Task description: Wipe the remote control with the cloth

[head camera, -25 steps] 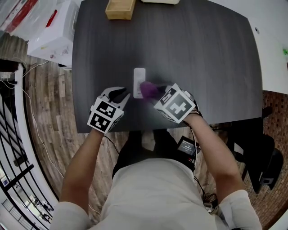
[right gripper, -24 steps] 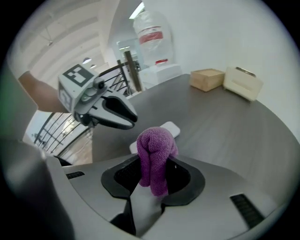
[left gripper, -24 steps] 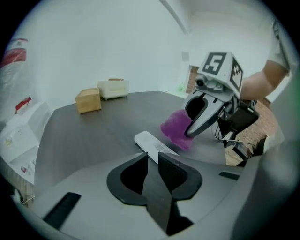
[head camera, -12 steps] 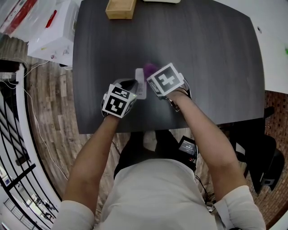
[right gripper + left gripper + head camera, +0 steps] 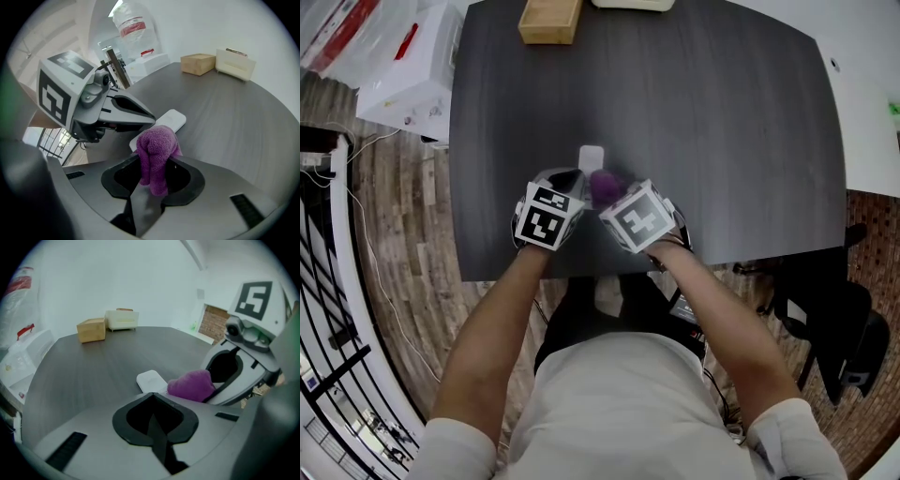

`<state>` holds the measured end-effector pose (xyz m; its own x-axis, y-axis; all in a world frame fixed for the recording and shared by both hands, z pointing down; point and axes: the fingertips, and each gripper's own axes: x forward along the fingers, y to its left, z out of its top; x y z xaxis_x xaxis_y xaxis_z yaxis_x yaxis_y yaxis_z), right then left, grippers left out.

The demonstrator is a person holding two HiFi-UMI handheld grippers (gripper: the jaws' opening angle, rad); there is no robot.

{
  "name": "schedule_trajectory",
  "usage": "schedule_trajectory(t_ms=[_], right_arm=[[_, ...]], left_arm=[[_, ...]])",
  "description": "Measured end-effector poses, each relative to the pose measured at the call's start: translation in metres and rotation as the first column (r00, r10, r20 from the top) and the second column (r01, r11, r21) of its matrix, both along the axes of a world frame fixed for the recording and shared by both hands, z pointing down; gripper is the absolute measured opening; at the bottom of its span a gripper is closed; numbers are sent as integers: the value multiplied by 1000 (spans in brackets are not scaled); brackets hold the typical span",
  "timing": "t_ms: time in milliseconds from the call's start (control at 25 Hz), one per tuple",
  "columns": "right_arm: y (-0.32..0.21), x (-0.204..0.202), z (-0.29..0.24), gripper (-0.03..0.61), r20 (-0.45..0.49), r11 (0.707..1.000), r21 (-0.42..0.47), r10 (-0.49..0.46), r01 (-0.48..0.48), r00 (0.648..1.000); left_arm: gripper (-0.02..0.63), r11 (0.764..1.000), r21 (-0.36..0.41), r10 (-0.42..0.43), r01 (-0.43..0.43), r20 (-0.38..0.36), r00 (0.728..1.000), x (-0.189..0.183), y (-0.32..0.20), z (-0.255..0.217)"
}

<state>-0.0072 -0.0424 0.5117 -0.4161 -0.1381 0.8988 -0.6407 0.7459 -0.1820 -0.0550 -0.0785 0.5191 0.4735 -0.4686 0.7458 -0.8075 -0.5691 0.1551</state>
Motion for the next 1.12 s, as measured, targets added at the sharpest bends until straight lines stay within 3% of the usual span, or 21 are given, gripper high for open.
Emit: schedule_trajectory(t_ms=[360, 520, 640, 680, 760, 840, 1000, 1120], right_arm=[[52, -7, 3, 132, 29, 999, -38, -24, 25, 999], [88, -13, -3, 132, 100, 987, -123, -94, 106, 991], [102, -5, -10, 132, 136, 986, -143, -65, 85, 989], [102, 1, -12, 132, 139, 989, -139, -39, 58, 990], [100, 13, -15, 132, 145, 991, -131, 18, 1, 989], [97, 25, -18, 132, 145, 991, -125, 64, -46, 987], [91, 42, -18, 132, 138, 989, -114, 110, -94, 984], [83, 50, -18, 132, 140, 986, -99, 149, -136, 979]], left_arm=[[2, 1000, 7, -20, 20, -17, 1000, 2, -1, -3], [3, 999, -29, -30, 29, -34, 999, 2, 0, -3], [6, 1000, -13, -14, 14, -42, 999, 8, 2, -14], [25, 1000, -5, -11, 10, -49, 999, 11, 2, -18], [166, 1000, -15, -18, 17, -58, 998, 17, 5, -20], [245, 999, -31, -18, 17, -25, 1000, 22, 10, -14], [284, 997, -79, 9, -2, 87, 996, 25, 25, 9], [284, 996, -82, 27, -17, 125, 992, 29, 30, 16]])
